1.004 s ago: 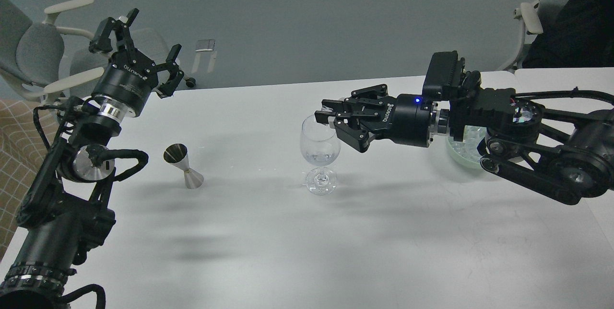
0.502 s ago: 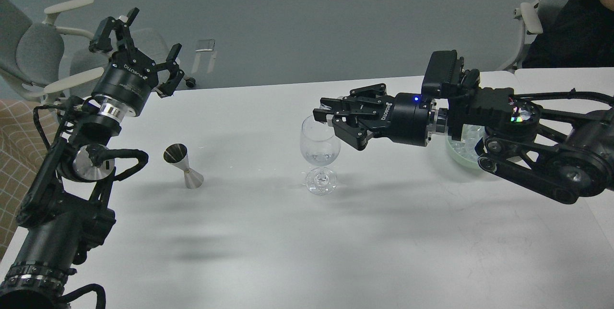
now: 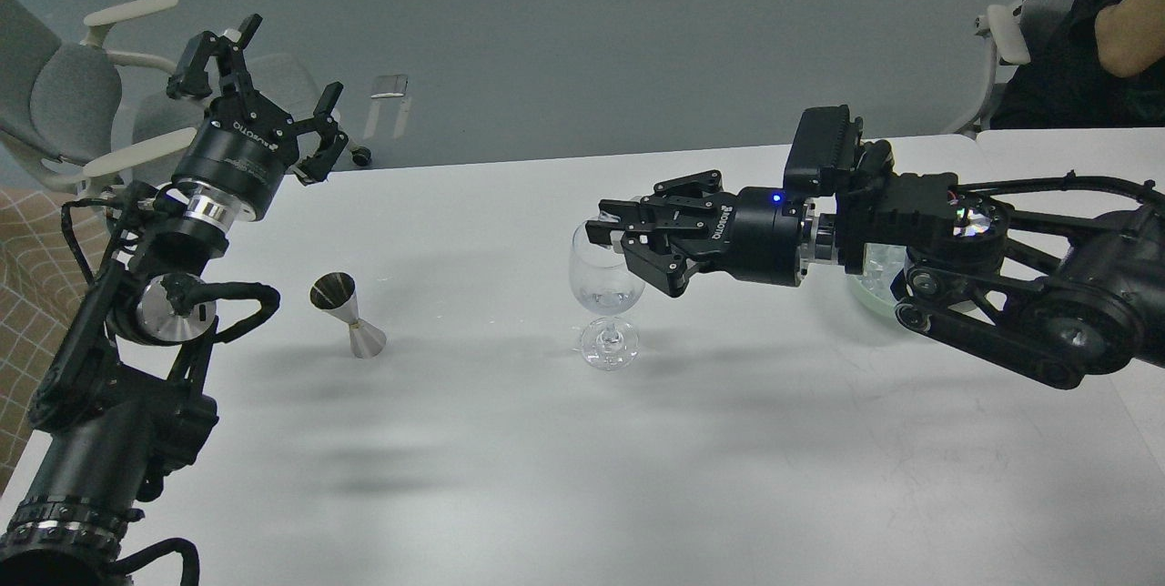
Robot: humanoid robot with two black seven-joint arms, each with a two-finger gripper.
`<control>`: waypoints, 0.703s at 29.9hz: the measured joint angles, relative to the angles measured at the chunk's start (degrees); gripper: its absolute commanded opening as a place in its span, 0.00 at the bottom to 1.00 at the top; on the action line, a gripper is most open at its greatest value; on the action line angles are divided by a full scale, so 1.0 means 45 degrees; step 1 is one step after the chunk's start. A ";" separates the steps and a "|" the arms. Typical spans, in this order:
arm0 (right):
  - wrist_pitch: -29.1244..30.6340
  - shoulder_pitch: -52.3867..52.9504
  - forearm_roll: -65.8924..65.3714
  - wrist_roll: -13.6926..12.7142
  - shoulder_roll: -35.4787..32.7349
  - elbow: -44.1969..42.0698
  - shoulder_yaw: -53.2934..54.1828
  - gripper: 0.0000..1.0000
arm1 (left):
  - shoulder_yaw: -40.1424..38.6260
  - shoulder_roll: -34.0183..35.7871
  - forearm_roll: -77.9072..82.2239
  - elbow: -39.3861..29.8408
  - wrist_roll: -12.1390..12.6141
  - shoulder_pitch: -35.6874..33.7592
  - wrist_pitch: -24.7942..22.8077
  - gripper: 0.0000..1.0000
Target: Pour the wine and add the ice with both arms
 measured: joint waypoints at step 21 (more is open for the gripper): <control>-0.0022 0.0036 0.0253 -0.0044 0.0060 -0.0093 0.0016 0.48 | 0.0000 0.0038 -0.0001 0.0013 0.0000 0.0007 -0.0003 0.98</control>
